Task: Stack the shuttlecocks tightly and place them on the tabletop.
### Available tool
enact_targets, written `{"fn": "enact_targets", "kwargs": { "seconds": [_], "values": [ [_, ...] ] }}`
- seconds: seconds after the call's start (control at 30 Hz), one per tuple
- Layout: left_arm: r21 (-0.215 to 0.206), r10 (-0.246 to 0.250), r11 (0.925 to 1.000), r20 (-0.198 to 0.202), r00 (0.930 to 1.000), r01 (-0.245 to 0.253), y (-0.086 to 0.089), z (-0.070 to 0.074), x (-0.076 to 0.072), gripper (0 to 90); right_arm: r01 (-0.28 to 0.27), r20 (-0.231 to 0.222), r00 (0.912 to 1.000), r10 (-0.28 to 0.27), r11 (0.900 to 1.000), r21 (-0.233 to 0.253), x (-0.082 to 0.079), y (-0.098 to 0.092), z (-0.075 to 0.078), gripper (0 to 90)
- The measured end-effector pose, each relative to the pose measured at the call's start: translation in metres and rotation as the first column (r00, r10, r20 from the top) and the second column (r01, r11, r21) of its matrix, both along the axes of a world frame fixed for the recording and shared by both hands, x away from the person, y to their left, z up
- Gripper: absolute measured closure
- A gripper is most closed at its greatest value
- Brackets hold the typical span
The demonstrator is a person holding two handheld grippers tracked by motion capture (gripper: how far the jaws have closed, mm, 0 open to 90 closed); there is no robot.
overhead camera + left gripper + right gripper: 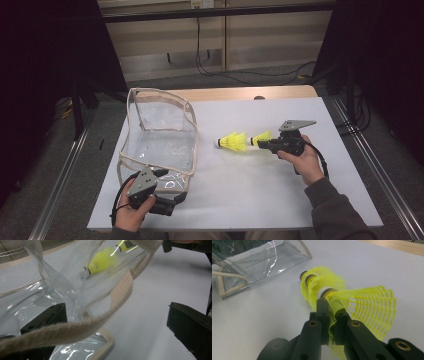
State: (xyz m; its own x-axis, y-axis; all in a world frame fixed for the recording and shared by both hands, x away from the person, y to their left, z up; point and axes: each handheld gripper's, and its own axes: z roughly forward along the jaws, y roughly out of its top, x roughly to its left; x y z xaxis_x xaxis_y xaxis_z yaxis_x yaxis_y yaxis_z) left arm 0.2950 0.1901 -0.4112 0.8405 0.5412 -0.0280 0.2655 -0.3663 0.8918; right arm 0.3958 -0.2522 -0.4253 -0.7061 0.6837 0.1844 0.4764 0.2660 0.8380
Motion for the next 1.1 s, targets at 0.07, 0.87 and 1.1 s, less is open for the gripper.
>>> {"fn": "enact_targets", "kwargs": {
  "seconds": [0.07,0.87,1.1],
  "values": [
    [-0.004,0.002,1.0000,-0.001,1.0000,-0.002,0.000,0.000,0.000,3.1,-0.002,0.000,1.0000,0.002,1.000,0.001,0.000,0.001,0.000,86.4],
    [-0.005,0.000,1.0000,-0.004,1.0000,0.000,-0.001,-0.001,-0.001,3.0,-0.002,-0.003,1.0000,0.002,1.000,-0.024,0.008,0.013,-0.005,86.4],
    [-0.004,-0.003,1.0000,-0.003,1.0000,0.003,-0.002,-0.001,0.000,3.0,-0.005,-0.002,1.0000,0.005,0.999,-0.044,0.012,0.019,-0.007,86.5]
  ]
}}
